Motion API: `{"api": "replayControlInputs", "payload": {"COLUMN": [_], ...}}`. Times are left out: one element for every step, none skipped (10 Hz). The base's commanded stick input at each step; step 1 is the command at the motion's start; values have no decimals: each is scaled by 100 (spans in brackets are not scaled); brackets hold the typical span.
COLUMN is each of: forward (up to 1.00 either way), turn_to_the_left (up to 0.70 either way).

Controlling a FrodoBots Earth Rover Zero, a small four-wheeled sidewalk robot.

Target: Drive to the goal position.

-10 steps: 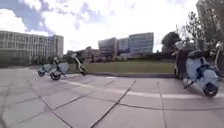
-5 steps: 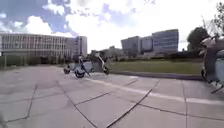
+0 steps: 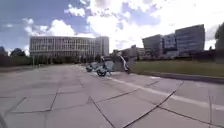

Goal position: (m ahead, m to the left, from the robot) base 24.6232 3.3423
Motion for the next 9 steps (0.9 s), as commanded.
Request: {"api": "replayControlInputs", "payload": {"forward": [0,0,0,42,70,70,70,70,70], "turn_to_the_left": [70,70,70,49,35,35,35,35,35]}}
